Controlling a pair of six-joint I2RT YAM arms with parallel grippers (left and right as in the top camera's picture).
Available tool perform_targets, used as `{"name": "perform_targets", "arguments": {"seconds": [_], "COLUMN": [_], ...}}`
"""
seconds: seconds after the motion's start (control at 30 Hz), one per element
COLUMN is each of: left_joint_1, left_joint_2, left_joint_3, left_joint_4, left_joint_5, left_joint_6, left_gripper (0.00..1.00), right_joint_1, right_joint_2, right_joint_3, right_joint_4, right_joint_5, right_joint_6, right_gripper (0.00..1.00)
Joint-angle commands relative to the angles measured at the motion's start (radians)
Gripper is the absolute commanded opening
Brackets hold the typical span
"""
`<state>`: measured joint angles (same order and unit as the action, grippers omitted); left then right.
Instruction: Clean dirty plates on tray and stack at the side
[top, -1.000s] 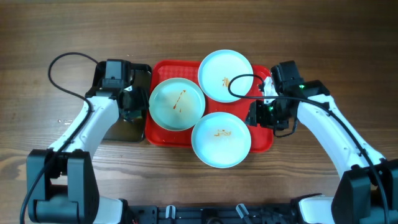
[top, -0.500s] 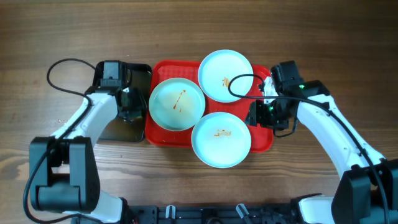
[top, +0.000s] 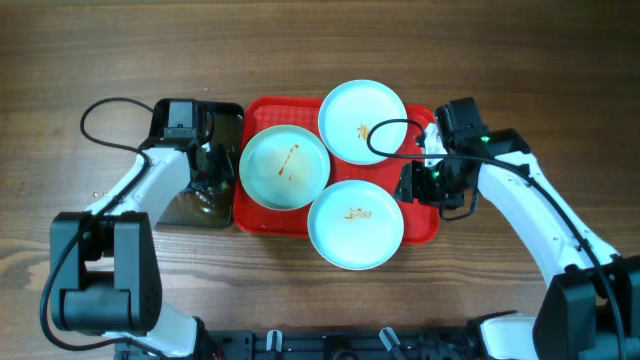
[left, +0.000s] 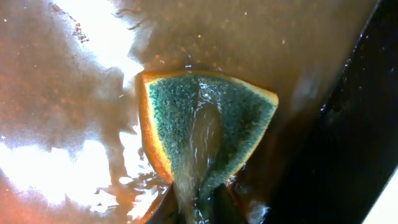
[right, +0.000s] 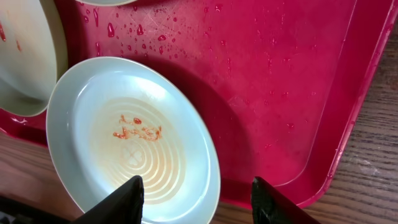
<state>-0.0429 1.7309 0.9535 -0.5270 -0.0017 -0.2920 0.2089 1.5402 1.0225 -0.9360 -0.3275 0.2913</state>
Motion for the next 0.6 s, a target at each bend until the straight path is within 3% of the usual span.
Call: {"name": "perform_targets", "arguments": {"seconds": [0.0,0.2,0.3,0.57], "left_joint_1": [0.002,0.001,0.001,0.001], "left_joint_2": [0.005,-0.195,-0.293,-0.307], "left_joint_3": [0.008,0.010,0.010,0.009], "left_joint_4": [-0.005,-0.033,-0.075,-0.135], "left_joint_5": [0.012,0.013,0.103,0.117], "left_joint_6": [0.000,-0.001,-0.001,0.000], "left_gripper": [0.04,0.04,0.04,0.04], "right_joint_1": [0.003,0.003,0.003,0.027], "right_joint_2": [0.012,0.014,0.015,0.016], "right_joint_3": [-0.003,-0.005,-0.057,-0.229], "right_joint_4": [-0.011,-0.023,0.022,0.214], "right_joint_5": [0.014,0.014,0.014,-0.055], "right_joint_6": [0.008,0.008,0.014,0.091], "right_gripper": [0.56,0.52,0.46,0.35]}}
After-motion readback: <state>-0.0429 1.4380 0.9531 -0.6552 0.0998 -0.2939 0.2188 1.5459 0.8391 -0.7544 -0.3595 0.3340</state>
